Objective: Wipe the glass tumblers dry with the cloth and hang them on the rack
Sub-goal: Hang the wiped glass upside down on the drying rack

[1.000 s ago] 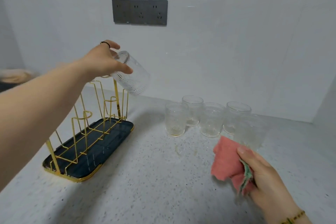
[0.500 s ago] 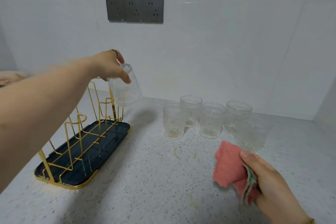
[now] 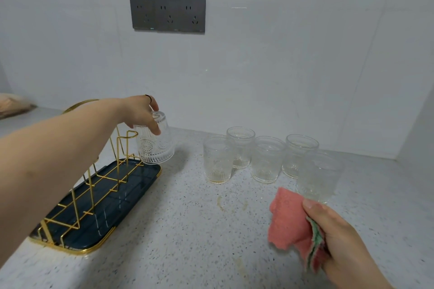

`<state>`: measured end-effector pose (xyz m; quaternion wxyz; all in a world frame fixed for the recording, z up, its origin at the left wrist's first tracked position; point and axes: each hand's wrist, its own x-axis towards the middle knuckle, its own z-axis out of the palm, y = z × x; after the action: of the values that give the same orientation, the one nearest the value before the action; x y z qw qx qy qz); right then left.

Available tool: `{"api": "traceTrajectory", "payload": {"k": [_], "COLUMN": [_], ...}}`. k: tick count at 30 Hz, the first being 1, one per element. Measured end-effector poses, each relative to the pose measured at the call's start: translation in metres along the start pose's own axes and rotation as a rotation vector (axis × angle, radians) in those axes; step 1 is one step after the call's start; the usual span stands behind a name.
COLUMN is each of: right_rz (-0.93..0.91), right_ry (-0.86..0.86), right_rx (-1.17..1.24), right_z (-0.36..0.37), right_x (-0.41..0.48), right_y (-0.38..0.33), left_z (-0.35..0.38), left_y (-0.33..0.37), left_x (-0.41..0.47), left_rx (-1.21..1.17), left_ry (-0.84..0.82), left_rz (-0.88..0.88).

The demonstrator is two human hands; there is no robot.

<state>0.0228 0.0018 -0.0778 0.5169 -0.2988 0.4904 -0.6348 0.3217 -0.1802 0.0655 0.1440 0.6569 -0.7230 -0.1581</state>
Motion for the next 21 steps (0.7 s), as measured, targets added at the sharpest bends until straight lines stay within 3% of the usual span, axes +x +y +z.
{"api": "traceTrajectory", "payload": {"k": [7,11,16,21], "right_rz": [0.037,0.036,-0.016,-0.104], "right_ry": [0.019,0.035,0.053,0.044], "right_rx": [0.009,0.009,0.089,0.135], "right_z": [0.005,0.009,0.010,0.012], "right_x": [-0.009,-0.012,-0.017,-0.019], "right_y": [-0.009,-0.012,-0.017,-0.019], "left_z": [-0.001,0.007,0.075,0.132], "left_y": [0.007,0.040,0.093,0.118], "left_x": [-0.011,-0.040,-0.098,-0.112], "left_rx": [0.210,0.070,-0.185,-0.384], "left_ry": [0.038,0.199,-0.037,-0.256], "left_rz": [0.033,0.250,0.524,0.578]}}
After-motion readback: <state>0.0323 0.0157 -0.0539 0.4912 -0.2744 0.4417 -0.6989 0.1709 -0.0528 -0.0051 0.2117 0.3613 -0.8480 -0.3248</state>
